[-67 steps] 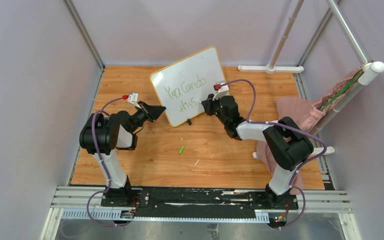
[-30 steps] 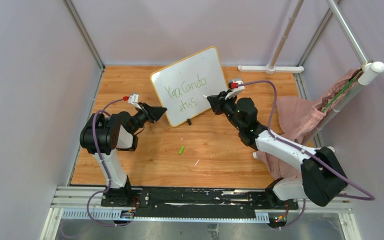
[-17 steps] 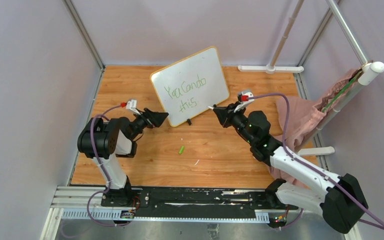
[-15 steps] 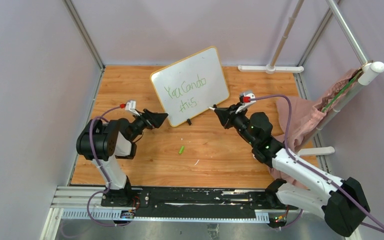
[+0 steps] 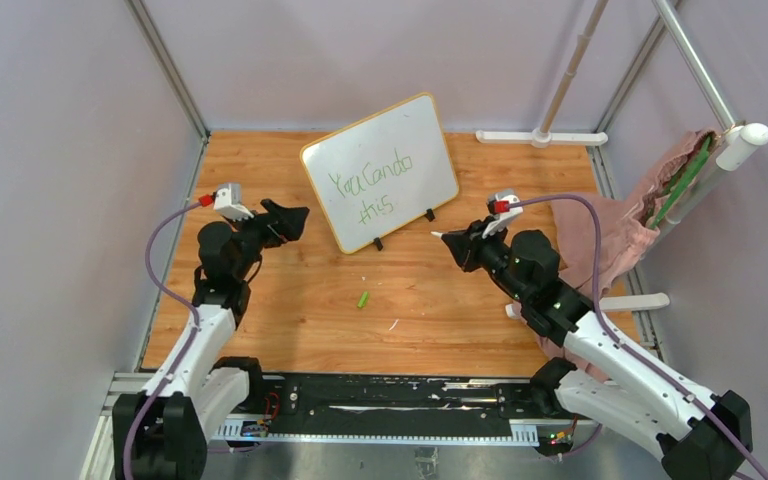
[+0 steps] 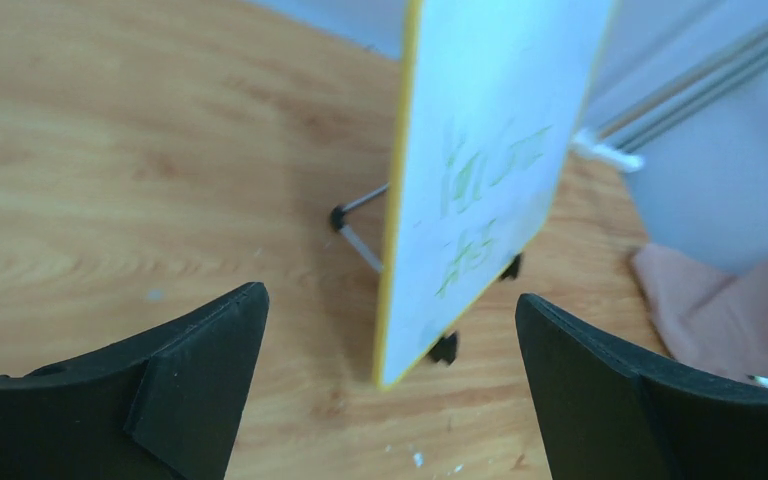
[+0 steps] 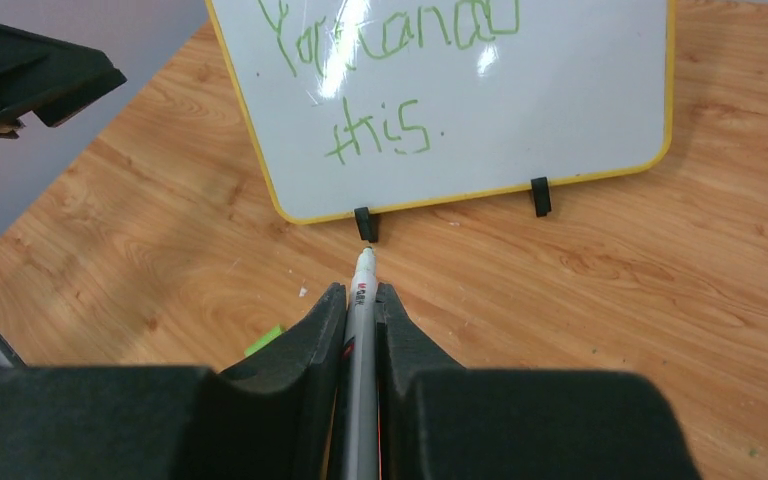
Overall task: Write a sentence on the whiteboard
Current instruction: Close the whiteboard marker at the center of the board.
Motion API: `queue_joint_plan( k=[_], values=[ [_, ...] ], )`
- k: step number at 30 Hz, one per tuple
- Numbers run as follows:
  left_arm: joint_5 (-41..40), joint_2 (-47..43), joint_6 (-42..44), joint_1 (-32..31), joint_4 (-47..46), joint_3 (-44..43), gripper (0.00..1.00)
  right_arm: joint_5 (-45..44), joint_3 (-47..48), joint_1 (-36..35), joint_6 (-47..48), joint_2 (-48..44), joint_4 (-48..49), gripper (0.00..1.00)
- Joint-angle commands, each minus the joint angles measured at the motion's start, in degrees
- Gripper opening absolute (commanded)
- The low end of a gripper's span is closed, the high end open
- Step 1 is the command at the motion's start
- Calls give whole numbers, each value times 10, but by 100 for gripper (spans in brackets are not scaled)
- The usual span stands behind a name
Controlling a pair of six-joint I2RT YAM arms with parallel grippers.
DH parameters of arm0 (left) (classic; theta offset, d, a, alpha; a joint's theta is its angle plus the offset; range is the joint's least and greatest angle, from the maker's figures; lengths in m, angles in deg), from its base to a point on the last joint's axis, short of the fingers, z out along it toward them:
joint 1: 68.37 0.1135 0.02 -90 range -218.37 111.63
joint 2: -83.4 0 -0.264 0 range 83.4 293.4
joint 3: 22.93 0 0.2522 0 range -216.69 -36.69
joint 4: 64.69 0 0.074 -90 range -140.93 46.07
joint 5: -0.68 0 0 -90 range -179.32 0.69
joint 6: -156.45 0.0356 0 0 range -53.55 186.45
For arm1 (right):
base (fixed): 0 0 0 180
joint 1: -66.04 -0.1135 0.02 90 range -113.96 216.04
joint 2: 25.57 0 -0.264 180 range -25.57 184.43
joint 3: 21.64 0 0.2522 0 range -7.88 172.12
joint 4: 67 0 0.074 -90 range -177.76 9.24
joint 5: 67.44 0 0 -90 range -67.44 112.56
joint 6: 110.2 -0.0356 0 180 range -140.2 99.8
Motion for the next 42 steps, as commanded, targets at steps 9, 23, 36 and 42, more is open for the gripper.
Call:
queue_joint_plan(
  k=[9, 23, 36, 42],
  values=[
    [-261, -105, 228, -125, 654, -235, 100, 21, 48, -18, 23, 31, -128, 0],
    [-431, -108, 140, -354, 611, -192, 100, 12, 30, -20, 9, 11, -213, 0],
    [-191, -56, 100, -355, 548, -150, 100, 35, 2, -20, 19, -9, -223, 0],
    [-189, 111, 118, -393, 634, -242, 100, 32, 1, -20, 17, -11, -222, 0]
  ],
)
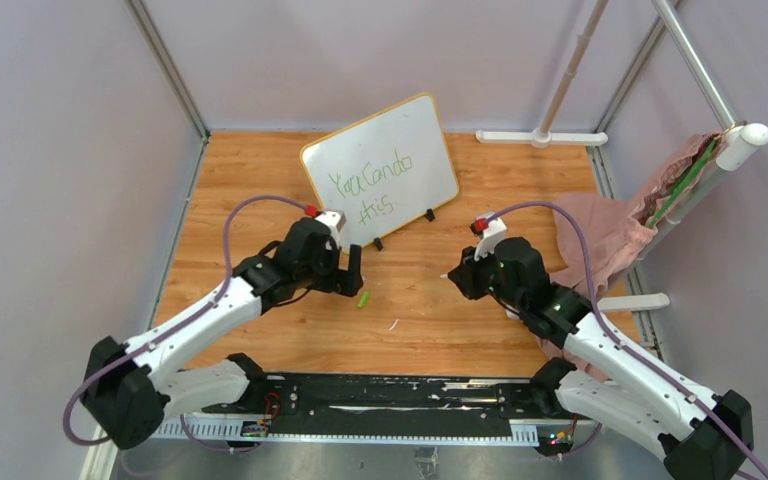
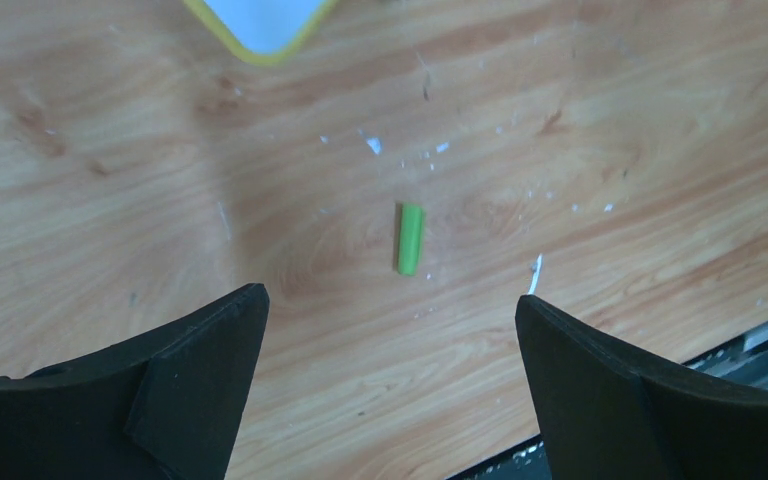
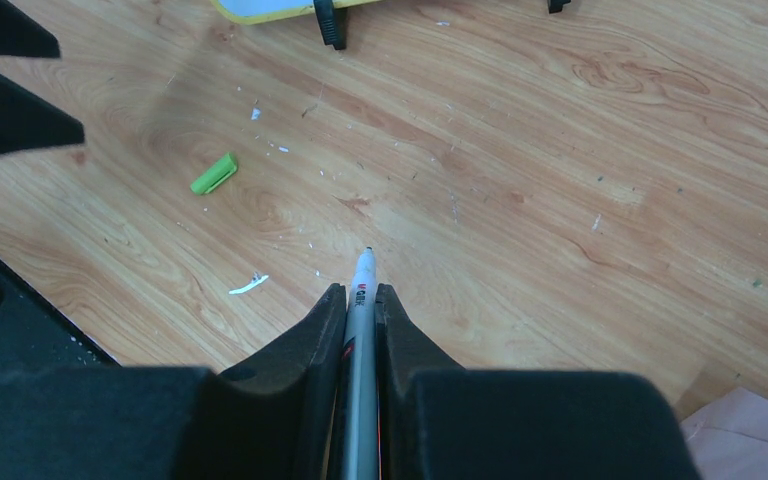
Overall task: Write a sentence on the whiteboard
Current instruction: Close the whiteboard marker at the center of the board.
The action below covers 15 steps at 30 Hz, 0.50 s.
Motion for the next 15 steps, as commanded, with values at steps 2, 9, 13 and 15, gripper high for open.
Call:
queue_joint_plan(
  k=[2, 9, 13, 15],
  values=[
    [29, 84, 34, -48, 85, -57, 100, 3, -6, -8, 4, -15, -6, 0],
    [-79, 179, 57, -131, 107, -97, 100, -3, -4, -8, 11, -26, -6, 0],
    [-131, 189, 44, -131, 94, -98, 100, -6, -1, -7, 14, -25, -5, 0],
    [-156, 189, 31, -131, 89, -100, 100, -7, -3, -8, 13, -28, -6, 0]
  ],
)
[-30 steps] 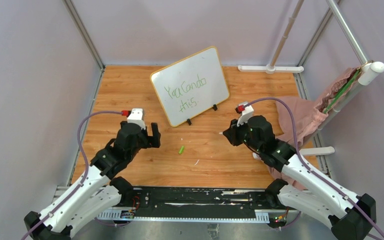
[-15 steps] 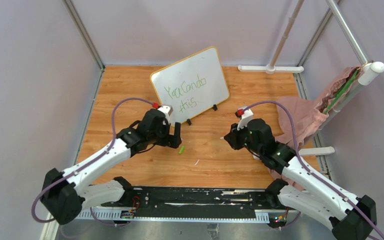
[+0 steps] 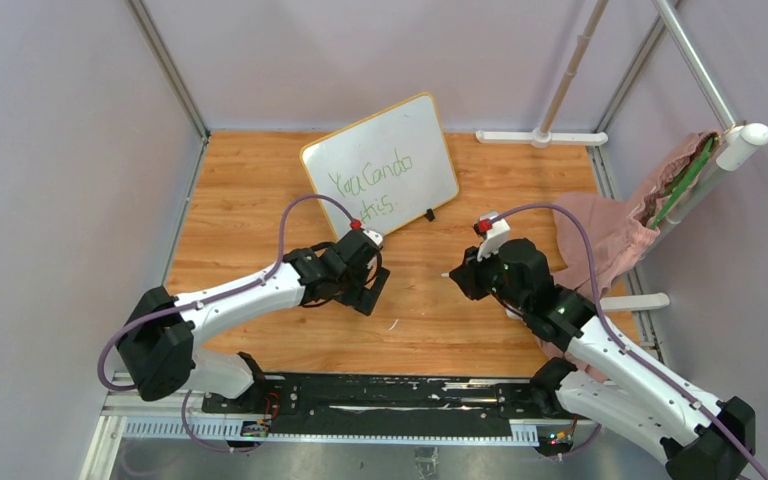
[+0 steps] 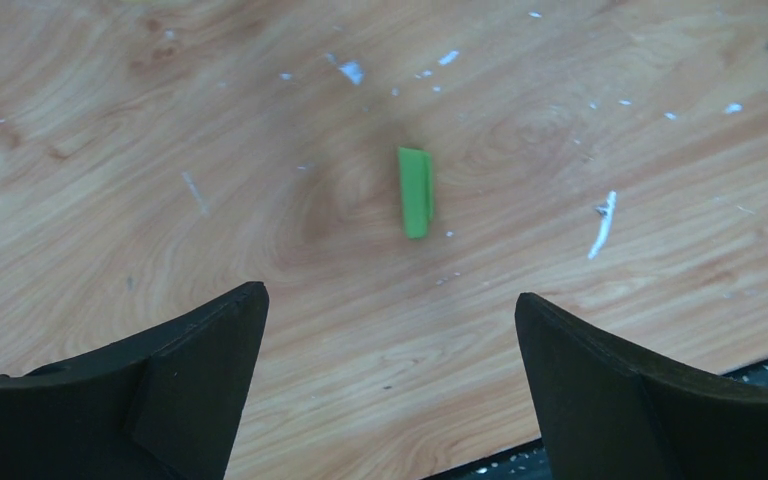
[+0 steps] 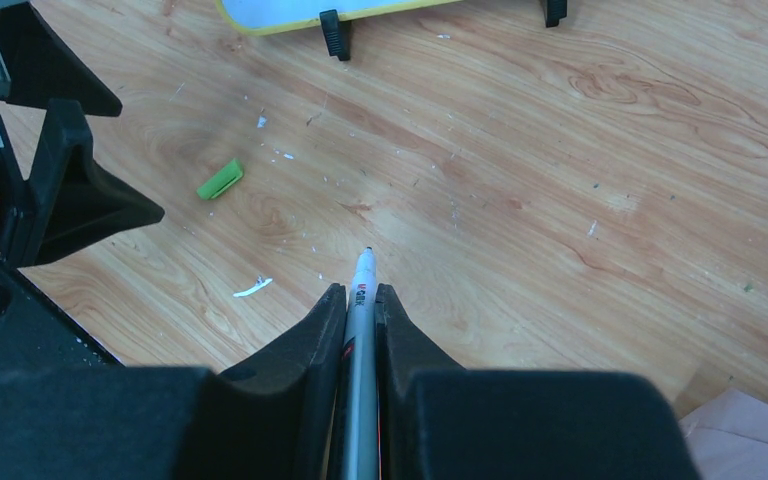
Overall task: Write a sentence on the whiteboard
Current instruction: Close the whiteboard marker at the center of the board.
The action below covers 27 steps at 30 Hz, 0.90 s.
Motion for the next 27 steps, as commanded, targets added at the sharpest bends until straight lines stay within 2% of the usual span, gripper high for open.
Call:
queue_joint_plan(
  k=[1, 7, 13, 16, 23, 27],
  values=[
    [-88, -4, -22, -2, -4, -14, 100, -8, -3, -7, 10, -11, -3, 0],
    [-145, -29, -62, 1, -34, 13, 100, -11, -18, -7, 16, -33, 13, 0],
    [-54, 54, -23, 4, 13, -38, 94, -11, -17, -8, 18, -34, 12, 0],
    [-10, 79, -17, 4, 3, -41, 94, -7, -19, -7, 17, -34, 15, 0],
    [41, 99, -1, 4, -31, -44, 96, -6, -21, -7, 18, -38, 13, 0],
    [35, 114, 5, 4, -35, -48, 100, -7, -21, -7, 19, -37, 15, 0]
  ],
)
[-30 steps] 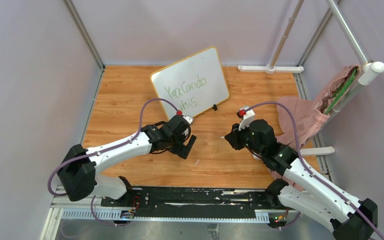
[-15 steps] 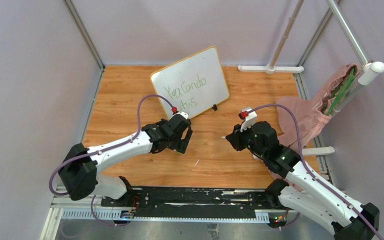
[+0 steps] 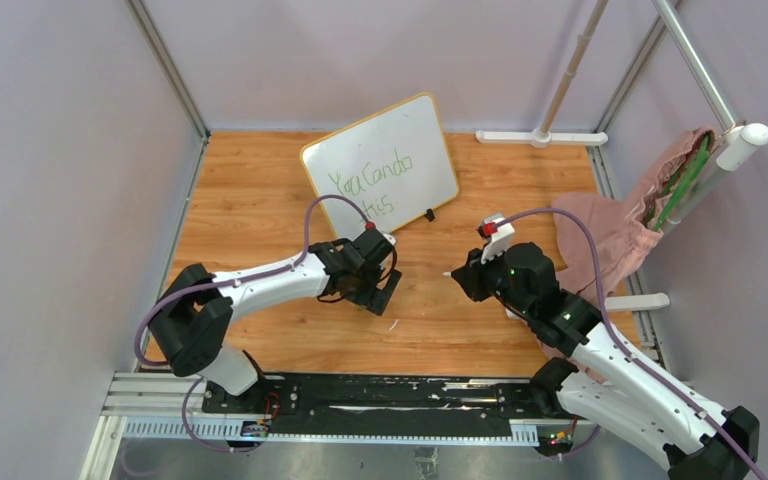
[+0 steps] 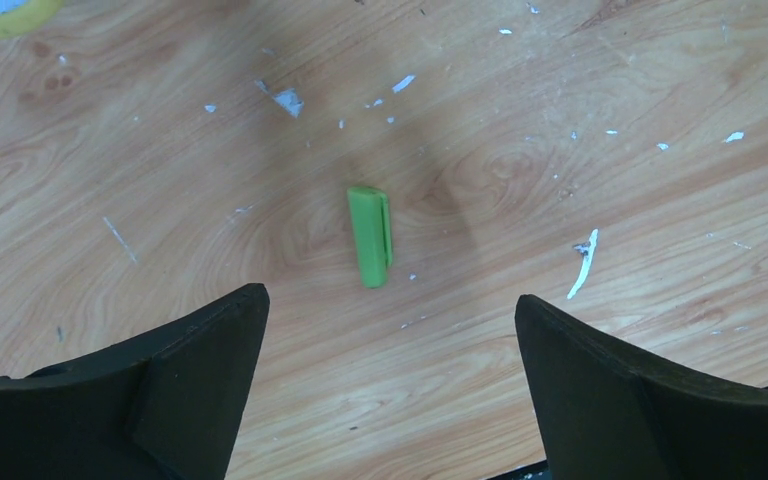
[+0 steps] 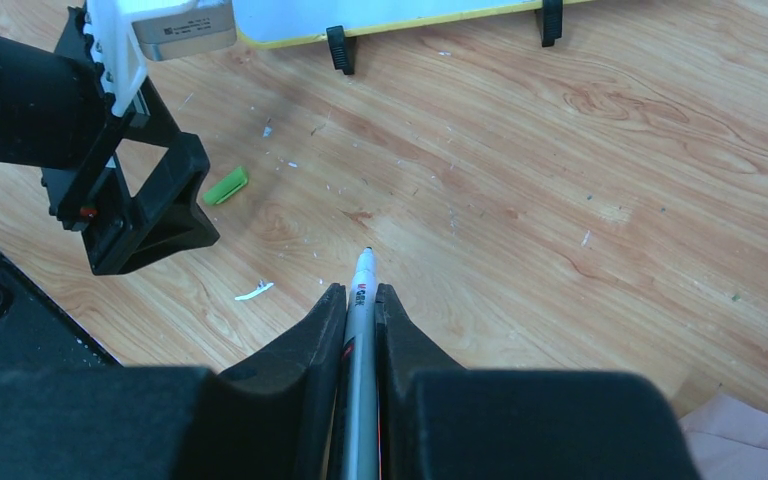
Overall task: Write a sentence on the whiteboard
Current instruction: Close the whiteboard marker at the center of the board.
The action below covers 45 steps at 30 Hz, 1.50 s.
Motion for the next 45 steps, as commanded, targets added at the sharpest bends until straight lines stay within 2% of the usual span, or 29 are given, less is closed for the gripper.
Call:
queue_joint_plan(
  k=[1, 5, 11, 21, 32, 45],
  values=[
    [12, 18, 18, 2, -17, -15, 99, -5, -9, -7, 9, -7, 8, 0],
    [4, 38, 24, 7, -16, -23, 89, -7, -11, -7, 8, -9, 8, 0],
    [36, 55, 20, 37, -27, -23, 73, -9, -10, -7, 8, -9, 7, 0],
    [79, 66, 18, 55, -41, -17, 53, -8, -11, -7, 7, -7, 10, 0],
    [72, 88, 18, 56, -37, -18, 49, -7, -11, -7, 8, -10, 6, 0],
    [63, 89, 2, 56, -42, -2, 31, 1, -12, -7, 10, -20, 7, 0]
  ],
)
